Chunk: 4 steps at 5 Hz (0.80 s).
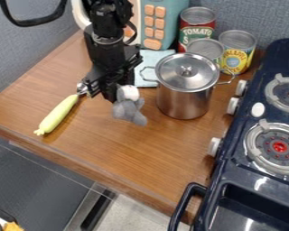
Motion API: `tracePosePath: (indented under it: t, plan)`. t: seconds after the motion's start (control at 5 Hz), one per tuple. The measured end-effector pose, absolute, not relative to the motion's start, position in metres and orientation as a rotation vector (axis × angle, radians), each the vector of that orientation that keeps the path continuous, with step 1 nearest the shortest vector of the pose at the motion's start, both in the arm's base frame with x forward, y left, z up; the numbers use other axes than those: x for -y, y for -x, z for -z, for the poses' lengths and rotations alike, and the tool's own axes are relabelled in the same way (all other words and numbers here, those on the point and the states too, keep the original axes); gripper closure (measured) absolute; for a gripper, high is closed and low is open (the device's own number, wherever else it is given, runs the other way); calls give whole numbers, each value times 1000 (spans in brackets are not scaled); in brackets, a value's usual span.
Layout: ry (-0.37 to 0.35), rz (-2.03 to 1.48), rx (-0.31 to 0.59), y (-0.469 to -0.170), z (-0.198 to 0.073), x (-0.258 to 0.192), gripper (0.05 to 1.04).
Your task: Picked up the gray thing and placed it down in the same spot
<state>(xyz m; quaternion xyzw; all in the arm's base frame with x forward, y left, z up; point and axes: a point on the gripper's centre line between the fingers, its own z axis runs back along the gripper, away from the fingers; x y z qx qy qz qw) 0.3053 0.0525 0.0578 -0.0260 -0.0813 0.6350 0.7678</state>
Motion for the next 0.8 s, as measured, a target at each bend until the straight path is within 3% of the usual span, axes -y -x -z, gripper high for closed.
tracePosePath:
  t: [0.4,0.8]
  plan:
    - [-80,-1807,277,-294,-54,-39,708]
    - [-132,-1758,195,-291,-36,-50,708]
